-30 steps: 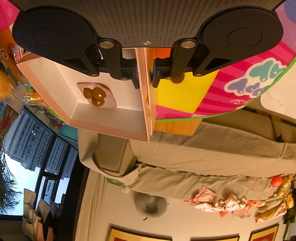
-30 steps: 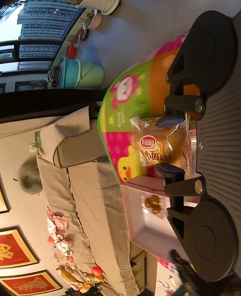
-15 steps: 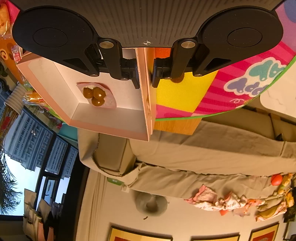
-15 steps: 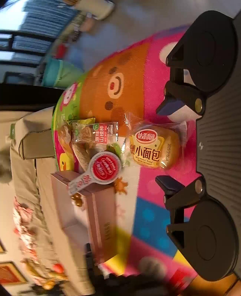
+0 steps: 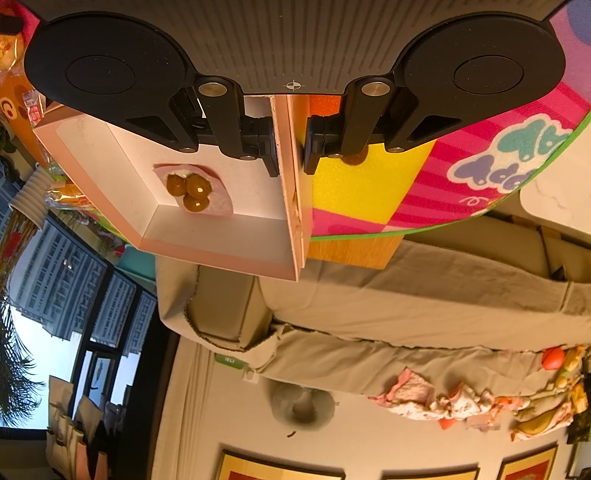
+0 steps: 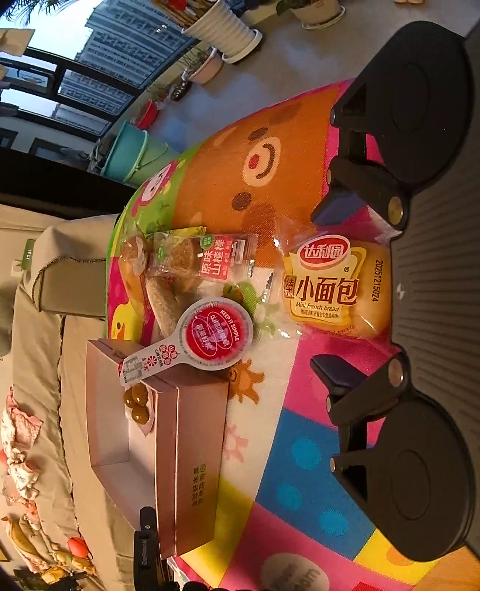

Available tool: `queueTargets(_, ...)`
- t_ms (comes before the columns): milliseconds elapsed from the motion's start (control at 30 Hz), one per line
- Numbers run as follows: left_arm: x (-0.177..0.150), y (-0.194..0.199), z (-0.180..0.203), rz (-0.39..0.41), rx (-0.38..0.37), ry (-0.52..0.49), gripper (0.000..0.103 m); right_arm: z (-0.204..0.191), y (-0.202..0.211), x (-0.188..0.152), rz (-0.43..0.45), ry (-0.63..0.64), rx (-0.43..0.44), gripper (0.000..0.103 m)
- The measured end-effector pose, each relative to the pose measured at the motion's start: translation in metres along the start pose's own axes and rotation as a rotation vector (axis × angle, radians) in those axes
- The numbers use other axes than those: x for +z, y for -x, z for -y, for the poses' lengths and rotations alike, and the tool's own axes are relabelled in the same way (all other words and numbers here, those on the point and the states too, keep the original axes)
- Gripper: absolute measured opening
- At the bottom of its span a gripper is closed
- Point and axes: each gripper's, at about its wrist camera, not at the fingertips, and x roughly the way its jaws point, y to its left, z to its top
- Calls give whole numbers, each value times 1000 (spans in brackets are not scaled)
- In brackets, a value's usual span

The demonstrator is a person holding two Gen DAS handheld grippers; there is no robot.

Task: Organize objects
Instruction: 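Carry the wrapped bun into the pink box and release it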

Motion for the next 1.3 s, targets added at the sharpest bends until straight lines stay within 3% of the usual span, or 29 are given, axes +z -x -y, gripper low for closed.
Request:
queueTargets(100, 0, 0, 0, 0, -1, 1, 16, -1, 2, 0, -6, 3, -13, 58)
queueTargets(267, 0, -1, 0, -1, -3, 1, 16, -17, 21, 5, 13, 36, 24, 55)
queueTargets(500, 0, -1, 0, -1, -3, 1, 16, -67, 68, 35, 150, 195, 83, 55)
queueTargets(733, 0, -1, 0, -1, -2, 1, 17, -115, 88, 84, 291, 318, 94, 55)
queueTargets(1033, -1, -2, 1, 0, -4, -2, 17, -156, 57, 152, 294, 336, 164, 55)
queueTargets(1300, -1, -3, 1, 1, -9, -3, 17, -158, -12, 215, 227, 160, 262, 60)
